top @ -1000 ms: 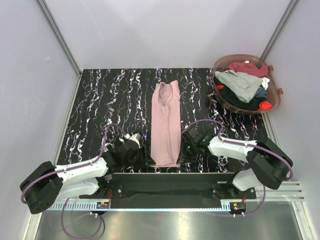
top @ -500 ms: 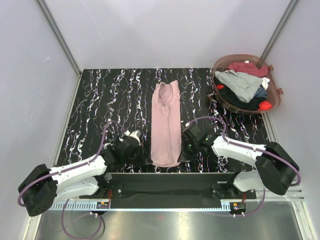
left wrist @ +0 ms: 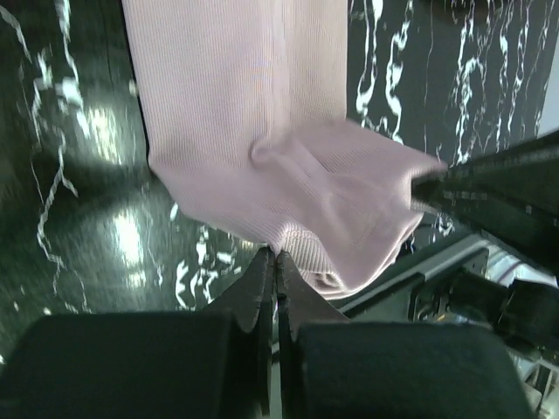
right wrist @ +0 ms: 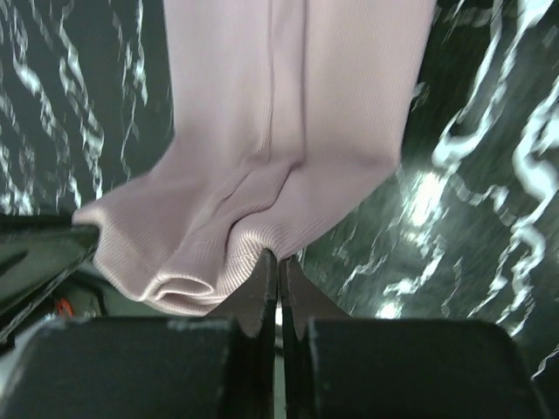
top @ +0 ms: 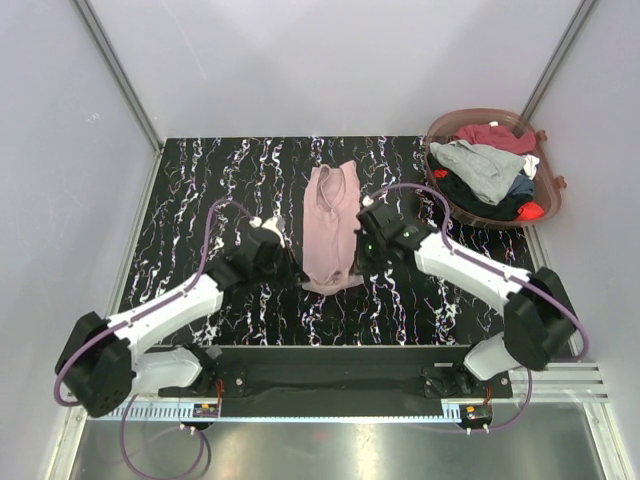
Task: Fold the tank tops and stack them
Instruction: Fold the tank top
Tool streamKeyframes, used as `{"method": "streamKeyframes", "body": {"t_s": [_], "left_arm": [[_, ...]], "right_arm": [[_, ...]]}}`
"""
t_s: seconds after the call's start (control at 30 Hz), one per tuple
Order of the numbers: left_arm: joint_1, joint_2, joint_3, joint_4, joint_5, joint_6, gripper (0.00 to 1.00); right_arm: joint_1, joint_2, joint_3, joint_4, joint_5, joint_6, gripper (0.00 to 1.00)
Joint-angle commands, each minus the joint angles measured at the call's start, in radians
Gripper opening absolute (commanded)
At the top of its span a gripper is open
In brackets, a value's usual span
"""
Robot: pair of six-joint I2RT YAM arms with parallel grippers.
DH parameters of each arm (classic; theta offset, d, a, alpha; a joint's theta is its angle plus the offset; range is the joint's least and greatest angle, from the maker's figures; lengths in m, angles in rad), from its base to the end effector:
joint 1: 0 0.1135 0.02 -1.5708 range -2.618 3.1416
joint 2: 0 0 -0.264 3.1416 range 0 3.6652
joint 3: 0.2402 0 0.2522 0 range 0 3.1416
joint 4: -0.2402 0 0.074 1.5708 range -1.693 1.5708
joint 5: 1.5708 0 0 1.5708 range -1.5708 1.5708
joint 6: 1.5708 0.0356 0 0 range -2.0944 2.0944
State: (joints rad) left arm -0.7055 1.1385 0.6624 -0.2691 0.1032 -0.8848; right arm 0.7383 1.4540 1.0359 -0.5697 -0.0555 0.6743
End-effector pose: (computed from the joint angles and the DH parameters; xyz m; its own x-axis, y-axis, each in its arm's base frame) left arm 0.1765 -0.1552 0.2201 -0.8707 -0.2694 -0.4115 0.0456 0.7888 -0.6129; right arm 0.2189 0.2019 0.2396 -0.9160 0.0094 -0.4011 -0.1571 0.9116 0.3799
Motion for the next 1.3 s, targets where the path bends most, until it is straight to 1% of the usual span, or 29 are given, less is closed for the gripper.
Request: {"method": "streamKeyframes", "body": {"t_s": [0.0, 0.03, 0.17, 0.23, 0.37, 0.47, 0.63, 0.97, 1.1, 1.27], "left_arm": [[0.049, 0.068, 0.112, 0.005, 0.021, 0.093, 0.00], [0.075, 0.087, 0.127, 0.008, 0.027, 0.105, 0.00], [0.126, 0.214, 0.235, 0.018, 0.046, 0.161, 0.00], [0.142, 0.254, 0.269, 0.033, 0.053, 0.176, 0.00], [0.156, 0.386, 0.385, 0.025, 0.040, 0.234, 0.00], [0.167, 0.449, 0.431, 0.019, 0.043, 0.247, 0.00], [0.178, 0.461, 0.448, 0.036, 0.055, 0.257, 0.00], [0.178, 0.339, 0.424, 0.037, 0.087, 0.267, 0.00], [0.176, 0.322, 0.451, 0.019, 0.079, 0.282, 0.00], [0.192, 0.371, 0.506, 0.007, 0.070, 0.306, 0.00]], "right_arm": [[-0.071, 0.087, 0.108, -0.018, 0.042, -0.094, 0.00], [-0.083, 0.110, 0.131, -0.018, 0.042, -0.114, 0.00], [-0.145, 0.244, 0.254, -0.030, 0.034, -0.151, 0.00], [-0.171, 0.282, 0.301, -0.027, 0.029, -0.166, 0.00], [-0.194, 0.382, 0.389, -0.042, 0.043, -0.183, 0.00], [-0.208, 0.423, 0.440, -0.056, 0.049, -0.188, 0.00], [-0.218, 0.434, 0.469, -0.073, 0.051, -0.194, 0.00], [-0.218, 0.293, 0.423, -0.078, 0.025, -0.185, 0.00], [-0.221, 0.287, 0.466, -0.108, 0.048, -0.197, 0.00], [-0.237, 0.339, 0.547, -0.136, 0.049, -0.214, 0.00]]}}
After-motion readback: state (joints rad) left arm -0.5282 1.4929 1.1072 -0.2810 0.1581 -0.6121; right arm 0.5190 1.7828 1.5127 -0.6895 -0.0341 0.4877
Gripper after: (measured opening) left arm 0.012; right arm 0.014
